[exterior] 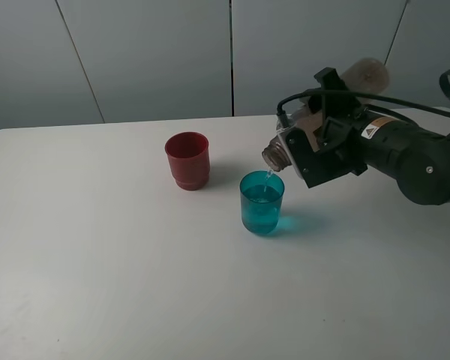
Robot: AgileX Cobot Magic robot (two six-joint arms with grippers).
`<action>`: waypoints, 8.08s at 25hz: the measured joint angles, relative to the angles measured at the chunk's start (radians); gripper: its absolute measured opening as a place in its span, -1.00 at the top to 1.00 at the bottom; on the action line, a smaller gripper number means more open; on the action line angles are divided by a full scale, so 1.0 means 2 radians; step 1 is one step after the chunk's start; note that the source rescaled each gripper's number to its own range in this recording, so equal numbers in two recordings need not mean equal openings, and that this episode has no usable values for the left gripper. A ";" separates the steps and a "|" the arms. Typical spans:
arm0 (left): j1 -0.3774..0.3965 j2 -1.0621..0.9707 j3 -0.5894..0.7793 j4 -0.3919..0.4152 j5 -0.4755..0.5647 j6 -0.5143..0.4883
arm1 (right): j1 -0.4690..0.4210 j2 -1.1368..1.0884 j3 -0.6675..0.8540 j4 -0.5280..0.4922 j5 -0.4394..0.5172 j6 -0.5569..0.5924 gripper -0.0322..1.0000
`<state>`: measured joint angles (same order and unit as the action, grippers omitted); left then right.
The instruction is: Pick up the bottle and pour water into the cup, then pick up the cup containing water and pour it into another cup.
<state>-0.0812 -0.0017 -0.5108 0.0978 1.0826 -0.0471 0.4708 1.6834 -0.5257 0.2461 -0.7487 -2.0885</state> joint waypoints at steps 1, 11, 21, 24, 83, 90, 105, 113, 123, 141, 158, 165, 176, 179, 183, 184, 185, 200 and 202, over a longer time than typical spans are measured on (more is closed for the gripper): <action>0.000 0.000 0.000 0.000 0.000 0.000 | 0.000 0.000 0.000 0.000 -0.004 0.000 0.94; 0.000 0.000 0.000 0.000 0.000 0.000 | 0.000 0.000 0.000 -0.011 -0.008 0.000 0.94; 0.000 0.000 0.000 0.000 0.000 0.000 | 0.000 0.000 0.000 -0.009 -0.008 0.000 0.94; 0.000 0.000 0.000 0.000 0.000 0.000 | 0.000 0.000 0.000 -0.003 -0.004 0.000 0.94; 0.000 0.000 0.000 0.000 0.000 0.000 | -0.144 0.200 -0.114 -0.100 -0.096 0.991 0.94; 0.000 0.000 0.000 0.000 0.000 0.000 | -0.144 0.216 -0.114 -0.103 -0.174 0.999 0.94; 0.000 0.000 0.000 0.000 0.000 0.003 | -0.145 0.237 -0.110 -0.118 -0.189 1.011 0.94; 0.000 0.000 0.000 0.000 0.000 0.003 | -0.145 0.237 -0.110 -0.118 -0.206 1.011 -0.98; 0.000 0.000 0.000 0.000 0.000 0.002 | -0.145 0.129 -0.109 -0.101 -0.194 0.986 -0.99; 0.000 0.000 0.000 0.000 0.000 0.002 | -0.119 -0.165 -0.076 -0.245 0.224 1.179 -1.00; 0.000 0.000 0.000 0.000 0.000 0.001 | 0.028 -0.213 0.173 -0.105 0.067 1.044 -1.00; 0.000 0.000 0.000 0.000 0.000 0.001 | 0.028 -0.156 0.212 -0.115 0.006 1.013 -1.00; 0.000 0.000 0.000 0.000 0.000 0.001 | 0.028 0.013 0.227 -0.169 -0.172 0.999 -1.00; 0.000 0.000 0.000 0.000 0.000 0.001 | 0.028 0.061 0.223 -0.185 -0.209 0.999 -1.00; 0.000 0.000 0.000 0.000 0.000 0.001 | 0.028 0.100 0.188 -0.198 -0.221 0.999 -1.00; 0.000 0.000 0.000 0.000 0.000 0.001 | 0.028 0.108 0.176 -0.203 -0.223 0.999 -1.00; 0.000 0.000 0.000 0.000 0.000 0.001 | 0.024 0.113 0.164 -0.211 -0.224 0.999 -1.00; 0.000 0.000 0.000 0.000 0.000 0.001 | 0.009 0.213 0.089 -0.260 -0.230 1.022 -1.00; 0.000 0.000 0.000 0.000 0.000 0.001 | 0.009 0.216 0.081 -0.260 -0.229 1.025 -1.00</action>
<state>-0.0812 -0.0017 -0.5108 0.0978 1.0826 -0.0451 0.4893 2.1155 -0.3634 -0.2749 -1.2070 -0.0387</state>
